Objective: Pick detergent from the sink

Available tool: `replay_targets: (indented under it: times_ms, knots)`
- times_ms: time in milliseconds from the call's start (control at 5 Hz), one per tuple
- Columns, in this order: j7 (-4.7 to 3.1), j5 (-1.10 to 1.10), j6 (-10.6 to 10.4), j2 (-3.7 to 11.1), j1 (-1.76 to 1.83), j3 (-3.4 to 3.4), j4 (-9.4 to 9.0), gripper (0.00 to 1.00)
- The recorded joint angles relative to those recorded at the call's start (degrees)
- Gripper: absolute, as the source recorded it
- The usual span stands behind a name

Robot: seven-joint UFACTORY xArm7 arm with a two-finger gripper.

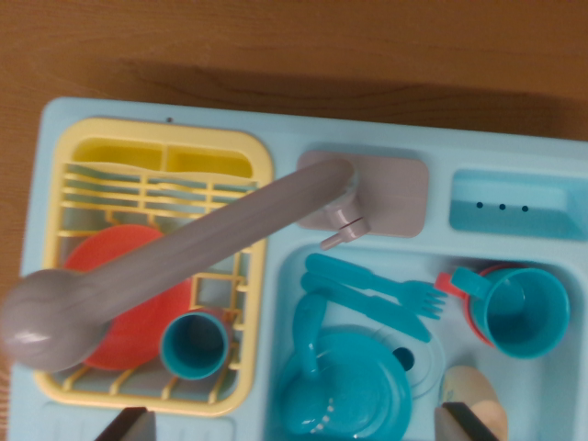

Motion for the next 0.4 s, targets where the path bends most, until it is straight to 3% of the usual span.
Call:
replay_targets:
  times_ms: [200,400]
  knots:
    - [-0.93,0.0,-2.12,0.3,-0.33,-0.53,-1.97,0.0]
    - [-0.93,0.0,-2.12,0.3,-0.33,-0.53,-1.97,0.0]
